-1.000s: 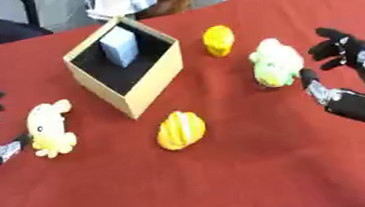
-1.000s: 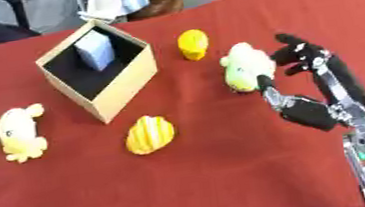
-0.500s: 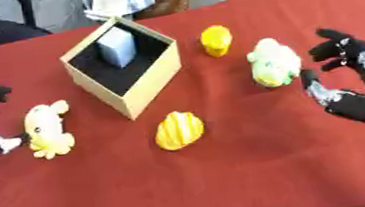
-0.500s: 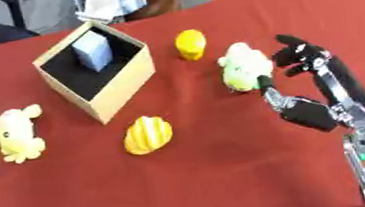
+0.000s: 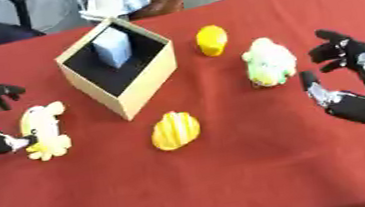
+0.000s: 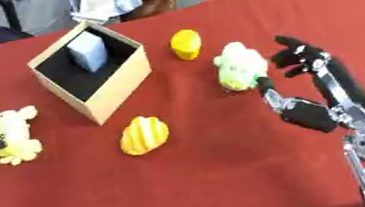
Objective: Pick up objects on the table and place them in the box.
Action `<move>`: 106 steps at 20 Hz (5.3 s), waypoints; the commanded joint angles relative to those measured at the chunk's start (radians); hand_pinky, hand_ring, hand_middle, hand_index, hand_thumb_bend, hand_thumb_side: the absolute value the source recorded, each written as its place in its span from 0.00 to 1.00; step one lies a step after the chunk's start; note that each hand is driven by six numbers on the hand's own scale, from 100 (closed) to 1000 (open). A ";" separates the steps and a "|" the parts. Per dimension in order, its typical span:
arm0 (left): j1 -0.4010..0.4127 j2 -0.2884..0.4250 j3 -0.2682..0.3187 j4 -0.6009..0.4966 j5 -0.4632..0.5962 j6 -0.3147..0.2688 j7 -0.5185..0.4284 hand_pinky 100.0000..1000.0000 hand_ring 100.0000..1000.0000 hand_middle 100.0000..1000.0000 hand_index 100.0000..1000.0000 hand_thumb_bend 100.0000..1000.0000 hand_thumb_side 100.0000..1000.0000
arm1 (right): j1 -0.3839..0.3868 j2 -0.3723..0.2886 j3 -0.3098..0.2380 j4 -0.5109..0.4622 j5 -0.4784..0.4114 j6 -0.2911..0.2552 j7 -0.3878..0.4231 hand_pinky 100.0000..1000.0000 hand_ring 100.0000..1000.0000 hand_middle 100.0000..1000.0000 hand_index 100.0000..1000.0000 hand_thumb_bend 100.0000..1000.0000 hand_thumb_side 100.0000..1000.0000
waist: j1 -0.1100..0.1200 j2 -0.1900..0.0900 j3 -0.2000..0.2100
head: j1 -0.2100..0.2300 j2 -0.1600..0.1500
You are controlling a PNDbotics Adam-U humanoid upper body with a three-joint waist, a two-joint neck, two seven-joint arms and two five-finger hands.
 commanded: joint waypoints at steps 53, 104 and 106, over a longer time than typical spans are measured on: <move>-0.295 -0.201 -0.010 0.173 -0.110 0.055 0.178 0.69 0.66 0.69 0.83 0.53 0.10 | -0.010 0.003 0.008 -0.004 -0.018 -0.005 0.011 0.64 0.72 0.68 0.94 0.13 0.43 | -0.020 -0.028 -0.030 | -0.001 0.000; 0.229 -0.176 0.086 -0.645 0.422 0.126 0.345 0.61 0.57 0.59 0.79 0.43 0.18 | -0.575 -0.172 0.442 0.446 0.020 -0.154 0.438 0.70 0.75 0.76 0.93 0.23 0.38 | -0.034 -0.012 0.082 | -0.087 -0.002; 0.229 -0.179 0.086 -0.643 0.421 0.125 0.342 0.61 0.57 0.59 0.79 0.43 0.18 | -0.589 -0.151 0.433 0.498 0.047 -0.178 0.445 0.70 0.75 0.76 0.93 0.23 0.38 | -0.035 -0.011 0.084 | -0.086 -0.002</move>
